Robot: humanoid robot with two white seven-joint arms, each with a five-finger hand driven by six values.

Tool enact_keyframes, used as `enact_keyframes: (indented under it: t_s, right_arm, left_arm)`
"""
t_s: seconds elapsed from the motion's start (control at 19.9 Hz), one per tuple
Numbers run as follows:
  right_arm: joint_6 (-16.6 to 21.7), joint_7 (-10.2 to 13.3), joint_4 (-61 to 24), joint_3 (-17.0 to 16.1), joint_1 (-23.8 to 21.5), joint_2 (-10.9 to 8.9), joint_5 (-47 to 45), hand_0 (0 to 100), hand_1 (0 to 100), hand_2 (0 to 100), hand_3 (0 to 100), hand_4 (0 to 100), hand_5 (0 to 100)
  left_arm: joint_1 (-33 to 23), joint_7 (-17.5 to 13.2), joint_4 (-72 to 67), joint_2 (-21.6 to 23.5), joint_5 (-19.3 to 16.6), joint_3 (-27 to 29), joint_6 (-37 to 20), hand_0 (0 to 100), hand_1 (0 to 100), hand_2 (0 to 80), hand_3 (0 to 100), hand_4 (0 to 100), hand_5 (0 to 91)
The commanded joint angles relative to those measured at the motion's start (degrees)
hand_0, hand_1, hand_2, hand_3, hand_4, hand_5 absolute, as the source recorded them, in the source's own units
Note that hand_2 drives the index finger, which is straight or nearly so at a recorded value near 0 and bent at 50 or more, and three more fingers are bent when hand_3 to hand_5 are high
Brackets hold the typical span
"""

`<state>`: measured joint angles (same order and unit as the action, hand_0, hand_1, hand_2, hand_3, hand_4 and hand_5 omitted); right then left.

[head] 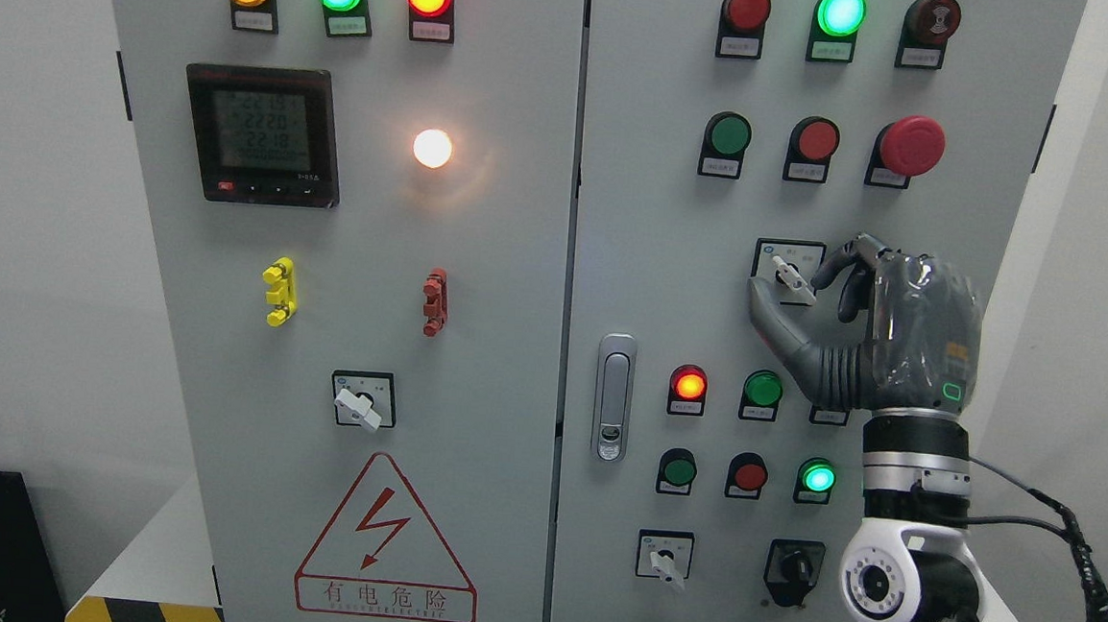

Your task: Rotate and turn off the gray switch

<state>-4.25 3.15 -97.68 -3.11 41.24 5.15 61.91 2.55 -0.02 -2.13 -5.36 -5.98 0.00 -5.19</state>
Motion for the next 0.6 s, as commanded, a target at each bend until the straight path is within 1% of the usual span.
enact_keyframes:
  t_s: [0.0, 0.35, 0.55]
  right_arm:
    - [-0.67, 0.19, 0.56, 0.21, 0.33, 0.04, -0.04, 10, 35, 66, 98, 89, 99]
    - [-0.76, 0.19, 0.56, 0.21, 0.33, 0.13, -0.04, 10, 36, 67, 98, 90, 99]
    - [-1.02, 0.19, 0.56, 0.83, 0.33, 0.13, -0.04, 10, 36, 67, 99, 90, 99]
  left_arm:
    - [0.00, 0.02, 0.02, 0.00, 0.00, 1.85, 0.00, 12, 39, 0.0, 0, 0, 0.0]
    - [0.00, 0.02, -0.06, 0.00, 0.00, 1.85, 0.00, 12, 39, 0.0, 0, 0, 0.0]
    - [0.00, 0.02, 0.02, 0.00, 0.00, 1.85, 0.00, 12, 39, 0.0, 0, 0, 0.0]
